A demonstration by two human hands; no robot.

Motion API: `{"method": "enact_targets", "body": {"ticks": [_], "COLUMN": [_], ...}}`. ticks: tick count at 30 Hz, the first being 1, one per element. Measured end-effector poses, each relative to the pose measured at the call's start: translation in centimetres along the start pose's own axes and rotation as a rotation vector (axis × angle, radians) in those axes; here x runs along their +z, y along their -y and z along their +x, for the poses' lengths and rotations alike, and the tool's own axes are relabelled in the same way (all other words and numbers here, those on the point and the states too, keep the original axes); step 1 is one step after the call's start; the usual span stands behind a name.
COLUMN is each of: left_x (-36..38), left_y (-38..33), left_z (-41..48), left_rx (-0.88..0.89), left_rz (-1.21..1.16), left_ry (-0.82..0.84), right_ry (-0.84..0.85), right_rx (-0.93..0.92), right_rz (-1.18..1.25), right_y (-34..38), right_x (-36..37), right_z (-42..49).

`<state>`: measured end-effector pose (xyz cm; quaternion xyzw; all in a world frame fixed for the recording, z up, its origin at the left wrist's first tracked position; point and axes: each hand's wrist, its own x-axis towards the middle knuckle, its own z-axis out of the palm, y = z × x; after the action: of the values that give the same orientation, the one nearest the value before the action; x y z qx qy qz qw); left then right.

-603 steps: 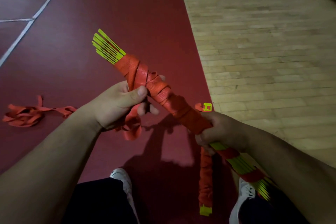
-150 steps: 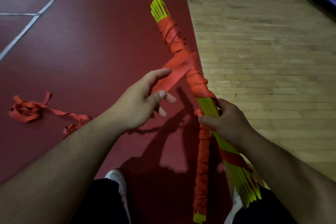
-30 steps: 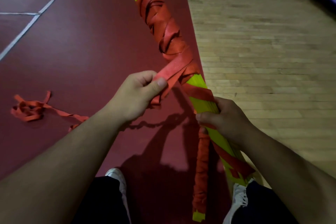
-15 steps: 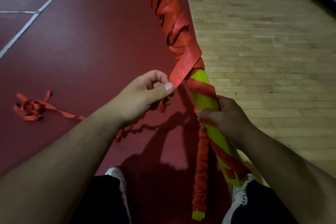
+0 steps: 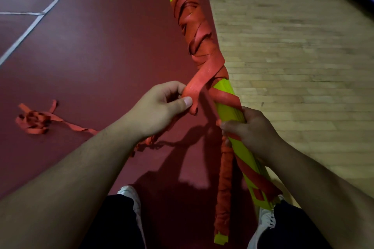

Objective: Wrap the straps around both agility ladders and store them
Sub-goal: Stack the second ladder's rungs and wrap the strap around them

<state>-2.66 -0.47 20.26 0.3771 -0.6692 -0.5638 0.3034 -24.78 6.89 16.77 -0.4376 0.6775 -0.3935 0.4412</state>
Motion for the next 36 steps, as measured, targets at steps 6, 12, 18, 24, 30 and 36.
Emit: {"method": "enact_targets", "body": {"ticks": [6,12,18,24,30,36], "left_x": [0.43,0.21,-0.18,-0.18,0.40,0.05], "left_y": [0.36,0.09,0.72,0.38,0.29,0.51], "left_z": [-0.05,0.02,0.07,0.03,0.08,0.19], "left_rx": [-0.026,-0.100,-0.120,-0.133,-0.104,-0.075], "left_rz": [0.033,0.037,0.165,0.160,0.085,0.151], "left_ry": [0.010,-0.015,0.011,-0.045,-0.076,-0.077], "right_ry": [0.020,0.015,0.034,0.052,0.044,0.046], "right_rx": [-0.018,-0.008,-0.011,-0.001,0.013,0.038], "right_rz": [-0.012,-0.016,-0.054,-0.038,0.002,0.005], "right_y": [0.47,0.22,0.67,0.45,0.31,0.12], "right_x": [0.11,0.27,0.40,0.45,0.47,0.53], "right_z": [-0.24,-0.27,-0.63,-0.46,-0.29,-0.21]}}
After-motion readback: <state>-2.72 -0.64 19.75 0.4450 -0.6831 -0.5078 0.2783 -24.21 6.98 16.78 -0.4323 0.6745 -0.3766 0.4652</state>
